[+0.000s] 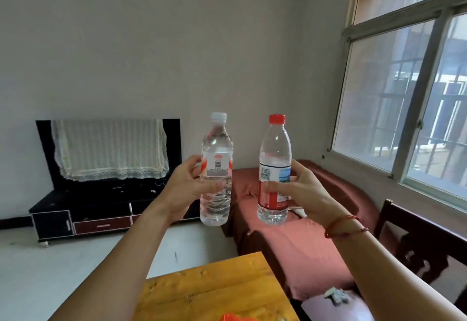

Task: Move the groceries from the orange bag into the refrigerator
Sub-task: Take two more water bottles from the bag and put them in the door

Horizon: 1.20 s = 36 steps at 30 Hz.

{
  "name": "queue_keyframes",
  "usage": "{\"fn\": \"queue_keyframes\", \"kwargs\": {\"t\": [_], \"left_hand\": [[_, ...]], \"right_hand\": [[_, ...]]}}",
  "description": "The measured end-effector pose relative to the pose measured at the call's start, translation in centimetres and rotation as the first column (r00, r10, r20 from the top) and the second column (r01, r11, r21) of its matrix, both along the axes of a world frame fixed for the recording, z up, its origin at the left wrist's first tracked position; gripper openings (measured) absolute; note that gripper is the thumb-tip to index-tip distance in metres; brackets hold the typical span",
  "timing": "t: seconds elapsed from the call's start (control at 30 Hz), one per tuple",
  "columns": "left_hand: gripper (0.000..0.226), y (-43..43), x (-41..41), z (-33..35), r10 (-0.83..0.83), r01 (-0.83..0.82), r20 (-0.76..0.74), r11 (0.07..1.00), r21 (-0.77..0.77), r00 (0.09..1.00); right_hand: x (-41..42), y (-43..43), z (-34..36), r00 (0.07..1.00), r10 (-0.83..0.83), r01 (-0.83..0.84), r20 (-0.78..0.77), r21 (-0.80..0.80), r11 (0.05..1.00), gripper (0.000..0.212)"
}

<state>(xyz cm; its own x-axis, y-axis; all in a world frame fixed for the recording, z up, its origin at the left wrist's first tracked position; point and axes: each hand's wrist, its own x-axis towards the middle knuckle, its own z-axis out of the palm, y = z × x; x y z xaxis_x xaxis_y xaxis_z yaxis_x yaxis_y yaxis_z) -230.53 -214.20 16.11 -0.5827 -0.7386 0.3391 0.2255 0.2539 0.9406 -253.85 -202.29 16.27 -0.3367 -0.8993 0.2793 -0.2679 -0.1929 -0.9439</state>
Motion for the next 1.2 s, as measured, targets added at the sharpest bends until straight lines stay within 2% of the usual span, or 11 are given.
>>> {"fn": "queue_keyframes", "kwargs": {"t": [0.33, 0.63, 0.8, 0.9, 1.2], "left_hand": [[0.051, 0.4, 0.9, -0.4, 0.052, -0.051, -0.024, 0.999, 0.016, 0.998], [0.061, 2.2, 5.3, -0.4, 0.231, -0.231, -0.030, 0.973, -0.023, 0.973], [0.060, 3.3, 10.5, -1.1, 0.354, -0.354, 0.007, 0.935, -0.039, 0.935], [0.058, 4.2, 14.5, -1.7, 0.431, -0.430, 0.026, 0.902, -0.045, 0.902], [0.061, 9.1, 29.4, -2.5, 0.675, -0.675, -0.009, 0.737, 0.022, 0.737]], "right_hand": [[0.1, -0.6, 0.1, 0.999, 0.038, -0.038, -0.022, 0.006, 0.999, 0.048], [2.6, -2.8, -0.3, 0.985, 0.174, -0.174, -0.006, -0.011, 0.985, 0.052], [7.4, -4.4, -0.5, 0.952, 0.307, -0.307, -0.019, -0.013, 0.952, 0.047], [11.2, -5.7, -0.9, 0.927, 0.373, -0.372, -0.040, 0.023, 0.928, 0.053], [26.2, -8.0, -2.0, 0.813, 0.580, -0.576, -0.055, 0.069, 0.814, 0.063]]}}
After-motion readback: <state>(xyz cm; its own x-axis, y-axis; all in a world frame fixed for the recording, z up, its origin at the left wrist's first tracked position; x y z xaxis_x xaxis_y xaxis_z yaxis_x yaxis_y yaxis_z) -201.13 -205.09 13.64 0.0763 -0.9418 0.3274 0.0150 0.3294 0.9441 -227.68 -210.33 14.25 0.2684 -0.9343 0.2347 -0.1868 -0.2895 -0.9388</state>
